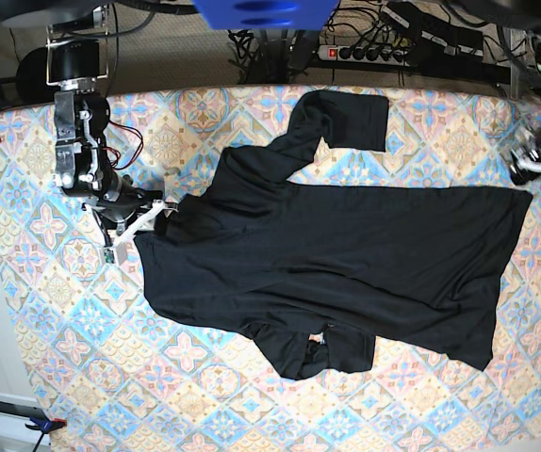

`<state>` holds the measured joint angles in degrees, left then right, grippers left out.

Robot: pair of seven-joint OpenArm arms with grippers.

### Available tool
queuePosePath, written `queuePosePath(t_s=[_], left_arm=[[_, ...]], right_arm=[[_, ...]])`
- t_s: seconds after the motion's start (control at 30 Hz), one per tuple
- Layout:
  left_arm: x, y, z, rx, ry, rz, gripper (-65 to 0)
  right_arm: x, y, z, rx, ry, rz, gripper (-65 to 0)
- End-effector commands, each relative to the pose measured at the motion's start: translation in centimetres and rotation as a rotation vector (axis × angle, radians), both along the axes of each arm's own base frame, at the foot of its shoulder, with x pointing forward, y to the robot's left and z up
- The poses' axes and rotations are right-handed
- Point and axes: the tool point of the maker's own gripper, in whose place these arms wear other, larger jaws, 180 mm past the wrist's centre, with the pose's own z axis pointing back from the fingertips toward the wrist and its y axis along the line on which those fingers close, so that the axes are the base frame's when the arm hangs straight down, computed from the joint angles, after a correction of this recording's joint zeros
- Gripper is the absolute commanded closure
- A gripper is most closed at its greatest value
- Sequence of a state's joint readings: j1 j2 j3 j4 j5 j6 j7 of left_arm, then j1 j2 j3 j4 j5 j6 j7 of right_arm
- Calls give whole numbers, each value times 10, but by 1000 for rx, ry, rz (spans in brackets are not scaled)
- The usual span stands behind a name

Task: Layout the t-shirt on the table in an organized manner, then fold the t-shirt properly
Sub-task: 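Grasp the sleeve cuff with the left gripper and pull it outward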

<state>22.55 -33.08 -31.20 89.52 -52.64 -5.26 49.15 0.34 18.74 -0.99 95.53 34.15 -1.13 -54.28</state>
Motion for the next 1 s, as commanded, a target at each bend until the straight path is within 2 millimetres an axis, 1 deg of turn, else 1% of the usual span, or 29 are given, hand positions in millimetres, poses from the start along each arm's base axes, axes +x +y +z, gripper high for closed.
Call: queuePosePath(t_s=[0.0, 0.03, 0.17, 0.23, 0.33, 0.47, 0.6, 0.7, 0.8, 0.87, 0.97], left_arm=[[8, -17, 8, -2, -29, -57, -302], [7, -36, 5, -14, -16, -101, -302], [-4, -98, -12, -71, 45, -245, -302], [-8, -124, -18, -80, 63, -309, -302], [-17, -151, -32, -88, 101, -369, -302], [-30, -175, -48, -69, 156, -454, -302], [-40, -194, -60, -45, 197, -535, -302], [-48, -210, -65, -51, 217, -584, -302], [-49, -229, -67, -78, 219, -625, -294], [-53, -238, -68, -89, 226, -653, -249], [-54, -243, -67, -98, 223, -668, -114]], right_arm=[[10, -4, 14, -6, -50, 0, -223], [10, -4, 14, -6, -50, 0, -223], [10, -4, 14, -6, -52, 0, -223], [10, -4, 14, -7, -52, 0, -223], [10, -5, 15, -7, -52, -1, -223], [11, -6, 15, -7, -54, -4, -223], [11, -5, 15, -7, -55, -4, -223], [11, -5, 15, -7, -54, -2, -223], [11, -4, 15, -7, -54, -1, -223], [11, -4, 15, -7, -54, -1, -223], [11, -4, 15, -7, -54, -1, -223]])
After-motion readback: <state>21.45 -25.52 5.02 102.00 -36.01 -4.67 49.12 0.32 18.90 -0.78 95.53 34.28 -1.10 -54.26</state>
